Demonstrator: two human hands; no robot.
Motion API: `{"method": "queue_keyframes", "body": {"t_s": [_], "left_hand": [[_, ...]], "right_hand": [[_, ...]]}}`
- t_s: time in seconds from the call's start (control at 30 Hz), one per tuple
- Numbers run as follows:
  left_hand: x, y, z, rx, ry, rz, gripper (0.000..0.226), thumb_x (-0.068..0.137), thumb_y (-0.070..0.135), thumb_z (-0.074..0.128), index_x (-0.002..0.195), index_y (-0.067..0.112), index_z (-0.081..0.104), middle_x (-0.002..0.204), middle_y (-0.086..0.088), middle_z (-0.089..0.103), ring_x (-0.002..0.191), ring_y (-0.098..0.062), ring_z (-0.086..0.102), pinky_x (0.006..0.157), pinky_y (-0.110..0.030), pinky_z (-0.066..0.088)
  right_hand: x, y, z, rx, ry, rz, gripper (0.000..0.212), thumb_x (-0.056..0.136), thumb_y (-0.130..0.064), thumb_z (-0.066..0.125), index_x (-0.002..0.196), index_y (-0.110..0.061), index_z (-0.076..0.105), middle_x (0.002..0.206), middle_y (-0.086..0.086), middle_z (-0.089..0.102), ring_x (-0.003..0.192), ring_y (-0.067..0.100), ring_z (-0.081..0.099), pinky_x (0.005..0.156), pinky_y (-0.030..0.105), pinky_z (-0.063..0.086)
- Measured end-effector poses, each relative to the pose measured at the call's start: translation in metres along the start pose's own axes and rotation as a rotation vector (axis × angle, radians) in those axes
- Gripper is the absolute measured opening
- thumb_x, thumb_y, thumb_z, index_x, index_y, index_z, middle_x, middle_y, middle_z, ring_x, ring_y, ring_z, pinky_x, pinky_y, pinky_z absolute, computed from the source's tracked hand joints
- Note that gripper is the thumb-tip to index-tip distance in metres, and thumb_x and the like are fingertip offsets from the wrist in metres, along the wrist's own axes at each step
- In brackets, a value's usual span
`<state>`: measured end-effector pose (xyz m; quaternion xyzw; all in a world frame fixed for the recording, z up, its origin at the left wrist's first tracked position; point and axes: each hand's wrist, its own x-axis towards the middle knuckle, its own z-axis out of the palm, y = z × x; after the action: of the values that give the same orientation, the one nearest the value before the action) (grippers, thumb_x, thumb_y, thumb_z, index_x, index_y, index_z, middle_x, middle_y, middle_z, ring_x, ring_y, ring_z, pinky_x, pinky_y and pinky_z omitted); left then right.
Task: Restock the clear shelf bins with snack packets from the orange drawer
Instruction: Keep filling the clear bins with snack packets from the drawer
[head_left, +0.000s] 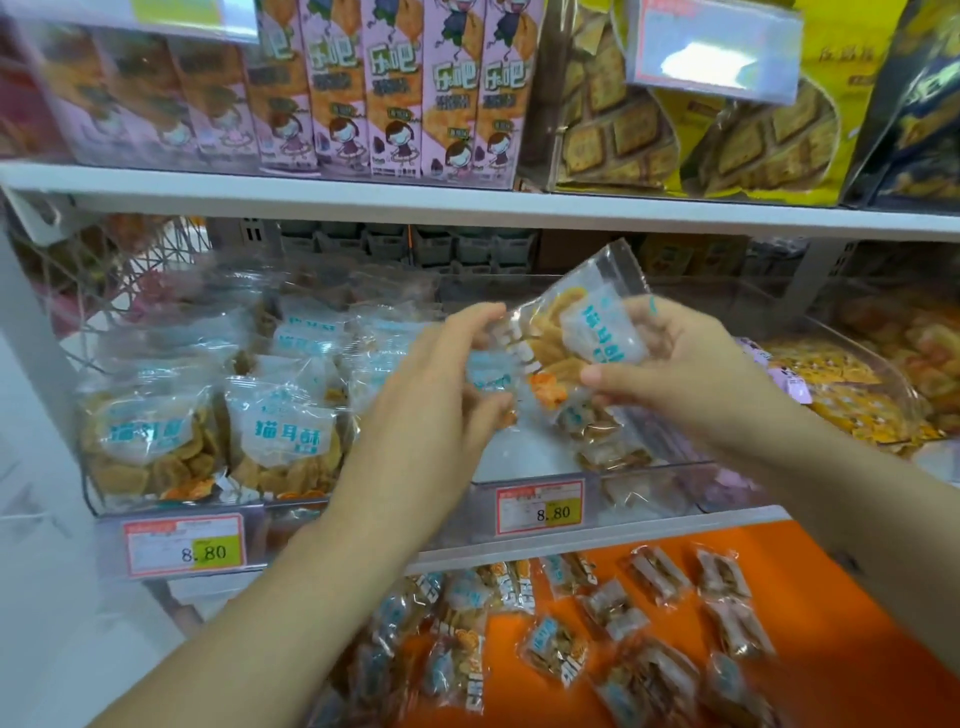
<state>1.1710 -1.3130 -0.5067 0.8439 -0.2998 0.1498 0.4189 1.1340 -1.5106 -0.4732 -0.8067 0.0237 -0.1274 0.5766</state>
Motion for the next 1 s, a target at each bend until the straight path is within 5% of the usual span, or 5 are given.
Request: {"method": "queue_keyframes", "body": {"t_s": [0.13, 0.33, 0.6, 0.77, 1.0], "left_hand": [[0.012, -0.029, -0.016, 0.538, 0.071, 0.186, 0.038, 0.078, 0.027, 0.074, 0.114, 0.027, 0.065, 0.111, 0.004, 0.063, 0.103, -0.027, 0.059, 0.092, -0.046, 0.043], [0.01, -0.04, -0.009, 0.65, -0.149, 0.2, 0.038, 0.072, 0.034, 0.079, 0.109, 0.032, 0.069, 0.106, 0.005, 0.067, 0.102, -0.025, 0.063, 0.106, -0.057, 0.029], [0.009, -0.052, -0.006, 0.653, -0.026, 0.352, 0.041, 0.062, 0.031, 0.085, 0.101, 0.025, 0.073, 0.093, 0.002, 0.069, 0.085, -0.028, 0.068, 0.098, -0.061, 0.037], [0.01, -0.053, -0.003, 0.661, -0.016, 0.341, 0.038, 0.065, 0.033, 0.083, 0.1, 0.025, 0.073, 0.093, 0.001, 0.068, 0.085, -0.029, 0.067, 0.099, -0.061, 0.036], [0.01, -0.054, -0.002, 0.655, -0.005, 0.347, 0.037, 0.066, 0.032, 0.083, 0.101, 0.025, 0.073, 0.095, 0.001, 0.068, 0.085, -0.029, 0.067, 0.1, -0.061, 0.034]], "right_hand": [[0.048, 0.025, -0.004, -0.454, 0.005, 0.026, 0.041, 0.073, -0.002, 0.078, 0.1, -0.024, 0.056, 0.109, 0.009, 0.065, 0.072, 0.015, 0.065, 0.068, 0.035, 0.058], [0.097, 0.077, 0.051, -0.873, -0.244, -0.023, 0.048, 0.073, -0.005, 0.076, 0.118, -0.012, 0.058, 0.121, 0.006, 0.059, 0.089, 0.012, 0.049, 0.069, 0.017, 0.033], [0.108, 0.094, 0.008, -0.587, -0.046, 0.045, 0.037, 0.078, -0.027, 0.077, 0.105, -0.016, 0.054, 0.092, -0.001, 0.055, 0.083, 0.014, 0.054, 0.073, 0.024, 0.044], [0.115, 0.123, -0.009, -1.118, -0.194, 0.383, 0.059, 0.088, -0.035, 0.062, 0.131, 0.0, 0.041, 0.128, 0.02, 0.054, 0.115, 0.032, 0.053, 0.089, 0.031, 0.042], [0.114, 0.115, -0.006, -0.93, -0.149, 0.422, 0.079, 0.073, -0.027, 0.08, 0.138, -0.009, 0.041, 0.128, 0.011, 0.056, 0.11, 0.027, 0.057, 0.09, 0.03, 0.046]]}}
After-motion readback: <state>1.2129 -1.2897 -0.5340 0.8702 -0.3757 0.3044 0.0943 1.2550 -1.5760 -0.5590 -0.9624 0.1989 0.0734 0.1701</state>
